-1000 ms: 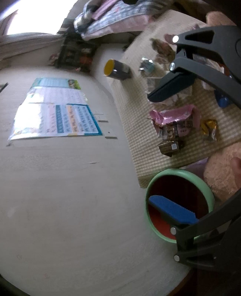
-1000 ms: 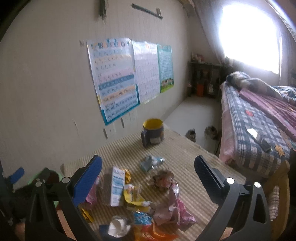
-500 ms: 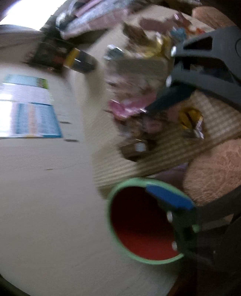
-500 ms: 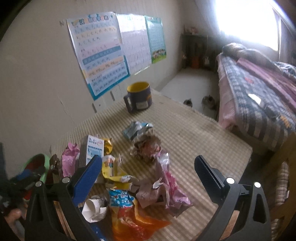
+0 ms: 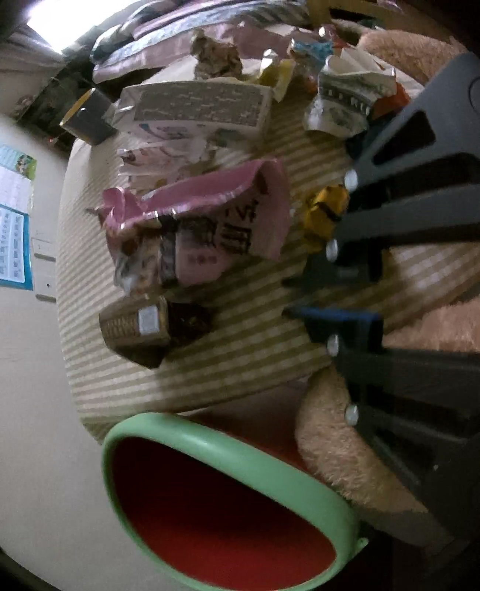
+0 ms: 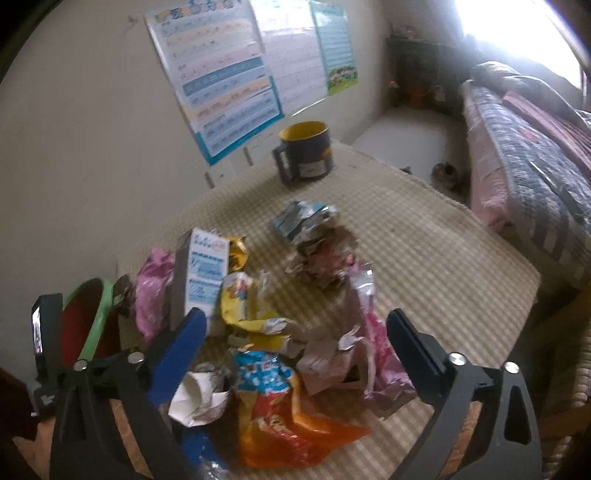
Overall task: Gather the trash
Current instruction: 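Grasp the yellow wrapper with the left gripper while the right gripper approaches the orange chip bag, then grasp the orange-and-blue chip bag with the right gripper while the left gripper holds the yellow wrapper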
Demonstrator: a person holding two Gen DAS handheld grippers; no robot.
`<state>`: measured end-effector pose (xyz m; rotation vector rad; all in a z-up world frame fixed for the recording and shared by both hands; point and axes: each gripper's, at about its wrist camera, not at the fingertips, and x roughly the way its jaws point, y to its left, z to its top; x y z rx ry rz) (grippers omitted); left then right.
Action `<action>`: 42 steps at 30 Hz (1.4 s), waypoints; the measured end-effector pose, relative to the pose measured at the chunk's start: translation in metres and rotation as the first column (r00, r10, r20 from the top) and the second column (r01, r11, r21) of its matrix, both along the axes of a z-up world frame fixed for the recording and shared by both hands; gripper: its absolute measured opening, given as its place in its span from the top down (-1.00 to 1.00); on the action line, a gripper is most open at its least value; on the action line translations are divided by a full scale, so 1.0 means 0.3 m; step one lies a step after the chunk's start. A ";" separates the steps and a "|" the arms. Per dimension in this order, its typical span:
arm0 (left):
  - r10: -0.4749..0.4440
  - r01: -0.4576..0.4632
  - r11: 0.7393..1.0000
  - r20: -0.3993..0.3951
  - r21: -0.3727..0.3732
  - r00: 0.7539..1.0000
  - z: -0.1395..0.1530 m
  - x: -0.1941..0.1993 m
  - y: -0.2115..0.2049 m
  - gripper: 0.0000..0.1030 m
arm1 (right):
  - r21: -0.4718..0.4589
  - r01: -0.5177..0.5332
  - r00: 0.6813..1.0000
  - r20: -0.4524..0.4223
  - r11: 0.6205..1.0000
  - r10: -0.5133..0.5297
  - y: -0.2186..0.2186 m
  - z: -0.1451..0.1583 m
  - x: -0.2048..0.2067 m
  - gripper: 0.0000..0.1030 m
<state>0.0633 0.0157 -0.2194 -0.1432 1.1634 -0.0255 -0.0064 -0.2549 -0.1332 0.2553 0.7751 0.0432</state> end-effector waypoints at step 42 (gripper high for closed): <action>-0.260 0.260 0.966 0.139 0.019 0.956 0.084 -0.084 -0.181 0.67 | 0.232 -0.085 0.962 -0.235 0.969 0.141 -0.048 -0.195 -0.095 -0.50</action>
